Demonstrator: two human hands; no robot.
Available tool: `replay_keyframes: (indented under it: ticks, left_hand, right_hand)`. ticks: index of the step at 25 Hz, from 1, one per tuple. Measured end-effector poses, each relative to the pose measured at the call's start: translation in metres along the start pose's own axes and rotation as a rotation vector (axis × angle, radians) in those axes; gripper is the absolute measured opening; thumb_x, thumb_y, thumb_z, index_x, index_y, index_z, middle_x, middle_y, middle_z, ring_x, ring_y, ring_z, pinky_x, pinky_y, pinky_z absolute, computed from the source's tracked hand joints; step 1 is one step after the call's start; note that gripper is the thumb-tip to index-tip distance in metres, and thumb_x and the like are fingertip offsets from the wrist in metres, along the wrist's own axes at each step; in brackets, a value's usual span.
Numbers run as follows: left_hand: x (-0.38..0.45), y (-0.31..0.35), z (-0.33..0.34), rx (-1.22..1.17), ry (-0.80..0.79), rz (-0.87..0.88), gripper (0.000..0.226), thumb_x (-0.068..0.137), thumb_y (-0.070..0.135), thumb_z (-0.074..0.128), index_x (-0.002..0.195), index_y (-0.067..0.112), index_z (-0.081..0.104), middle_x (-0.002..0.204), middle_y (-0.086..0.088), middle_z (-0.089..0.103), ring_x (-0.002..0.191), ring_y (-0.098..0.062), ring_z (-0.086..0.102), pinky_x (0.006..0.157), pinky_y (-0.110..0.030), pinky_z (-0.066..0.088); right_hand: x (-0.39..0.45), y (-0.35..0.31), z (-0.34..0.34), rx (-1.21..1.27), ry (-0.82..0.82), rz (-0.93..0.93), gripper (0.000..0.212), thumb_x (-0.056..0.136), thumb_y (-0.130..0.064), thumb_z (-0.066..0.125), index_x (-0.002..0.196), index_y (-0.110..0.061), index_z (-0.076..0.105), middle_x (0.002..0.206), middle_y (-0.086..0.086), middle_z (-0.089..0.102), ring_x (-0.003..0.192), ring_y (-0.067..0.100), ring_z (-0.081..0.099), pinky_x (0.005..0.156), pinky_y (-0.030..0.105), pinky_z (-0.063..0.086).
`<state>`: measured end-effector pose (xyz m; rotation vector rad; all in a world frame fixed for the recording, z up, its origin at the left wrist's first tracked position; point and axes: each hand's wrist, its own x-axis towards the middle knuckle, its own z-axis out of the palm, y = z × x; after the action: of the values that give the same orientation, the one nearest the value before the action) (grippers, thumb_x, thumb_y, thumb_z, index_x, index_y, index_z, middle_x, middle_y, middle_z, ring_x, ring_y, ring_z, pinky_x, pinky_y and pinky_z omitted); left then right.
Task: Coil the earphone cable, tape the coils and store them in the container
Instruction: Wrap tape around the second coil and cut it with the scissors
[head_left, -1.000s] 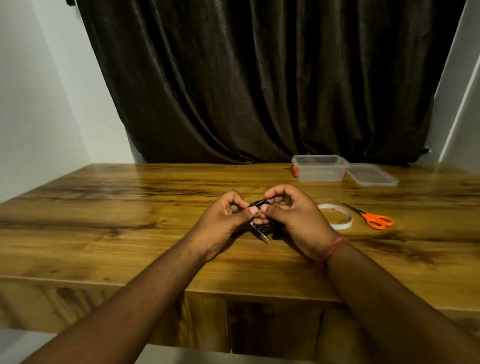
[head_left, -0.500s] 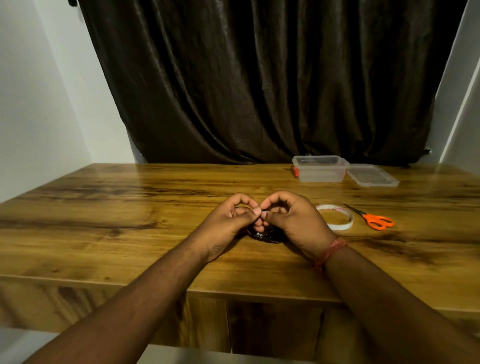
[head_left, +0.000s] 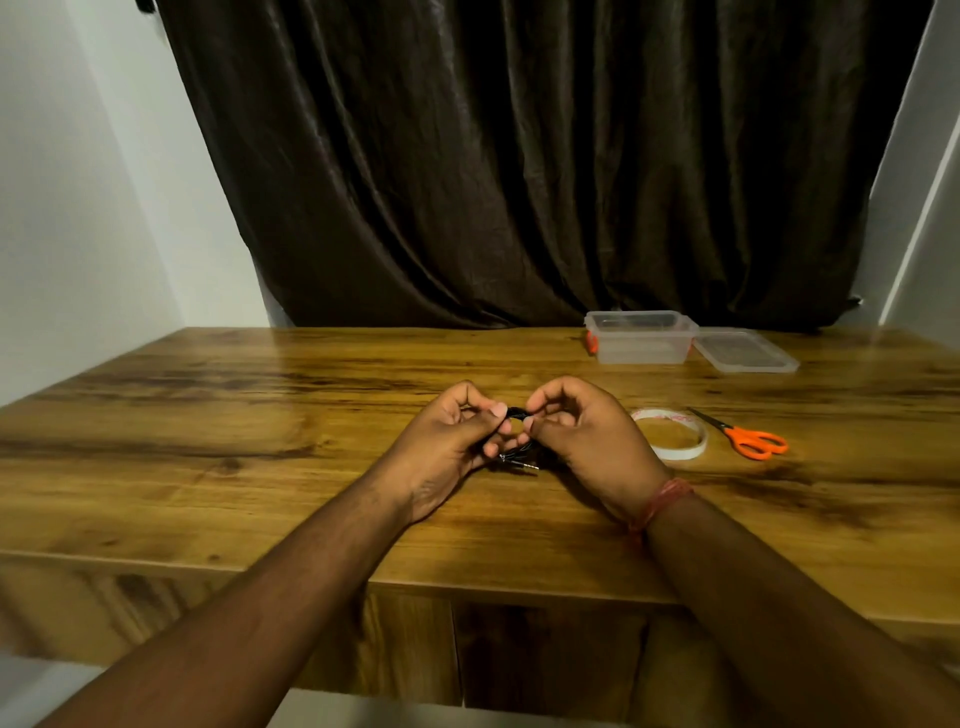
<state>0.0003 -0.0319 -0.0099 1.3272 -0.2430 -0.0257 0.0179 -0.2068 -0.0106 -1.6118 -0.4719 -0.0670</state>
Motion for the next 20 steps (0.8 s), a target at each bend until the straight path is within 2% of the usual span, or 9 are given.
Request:
replay_keyframes:
  ticks: [2,5,9,13,16,18,20]
  left_hand:
    - [-0.0003,-0.0003,0.0019,0.017,-0.002,-0.01,0.01,0.096,0.002,0.055,0.091,0.011,0.055,0.079,-0.011,0.068,0.06,-0.011,0.06,0.07,-0.026,0.057]
    - [-0.0024,0.0011,0.0037,0.054,-0.019,-0.022,0.006,0.096,0.007,0.057,0.093,0.011,0.054,0.082,-0.012,0.07,0.059,-0.013,0.057,0.063,-0.027,0.053]
    - [-0.0047,0.0013,0.0044,0.111,-0.028,-0.006,0.01,0.093,0.005,0.061,0.088,0.011,0.053,0.077,-0.01,0.069,0.06,-0.015,0.06,0.061,-0.029,0.052]
    - [-0.0037,0.0003,0.0041,0.124,0.005,0.03,0.017,0.092,-0.005,0.058,0.083,0.008,0.051,0.073,-0.014,0.07,0.065,-0.017,0.068,0.067,-0.027,0.056]
    - [-0.0029,0.0011,0.0008,0.097,0.01,0.036,0.022,0.091,-0.005,0.058,0.077,0.011,0.053,0.074,-0.013,0.071,0.07,-0.02,0.071,0.068,-0.029,0.057]
    - [-0.0021,0.0009,-0.002,0.073,0.015,0.023,0.025,0.092,-0.005,0.058,0.075,0.013,0.054,0.076,-0.014,0.072,0.075,-0.023,0.073,0.074,-0.032,0.058]
    - [-0.0013,0.0,-0.0036,0.055,0.028,0.01,0.025,0.092,-0.004,0.057,0.074,0.013,0.054,0.076,-0.014,0.072,0.076,-0.024,0.074,0.073,-0.032,0.059]
  right_hand:
    - [-0.0009,0.001,-0.0008,0.024,-0.002,0.005,0.011,0.09,0.0,0.063,0.093,-0.01,0.063,0.07,0.004,0.069,0.07,0.018,0.067,0.069,0.035,0.054]
    - [-0.0013,0.0017,-0.0009,0.046,-0.004,0.008,0.009,0.089,0.002,0.065,0.091,-0.007,0.063,0.079,0.023,0.07,0.078,0.033,0.067,0.078,0.046,0.054]
    - [-0.0016,0.0007,-0.0003,0.022,-0.036,-0.007,0.013,0.088,0.002,0.066,0.087,-0.01,0.064,0.075,0.018,0.07,0.074,0.025,0.067,0.077,0.045,0.055]
    - [-0.0012,-0.0005,0.0019,0.056,-0.044,-0.012,0.01,0.089,0.004,0.064,0.09,-0.006,0.063,0.067,0.006,0.07,0.065,0.016,0.067,0.065,0.027,0.054]
    - [-0.0016,-0.003,0.0015,0.118,-0.027,0.005,0.009,0.088,0.006,0.064,0.095,0.0,0.062,0.073,0.014,0.068,0.069,0.023,0.065,0.071,0.035,0.055]
    - [-0.0021,-0.0043,0.0011,0.175,-0.016,0.026,0.009,0.087,0.007,0.064,0.095,0.001,0.062,0.076,0.018,0.067,0.071,0.026,0.065,0.073,0.038,0.057]
    - [-0.0024,-0.0044,0.0006,0.164,-0.002,0.035,0.01,0.086,0.006,0.066,0.094,0.0,0.064,0.08,0.019,0.067,0.075,0.028,0.065,0.077,0.044,0.057]
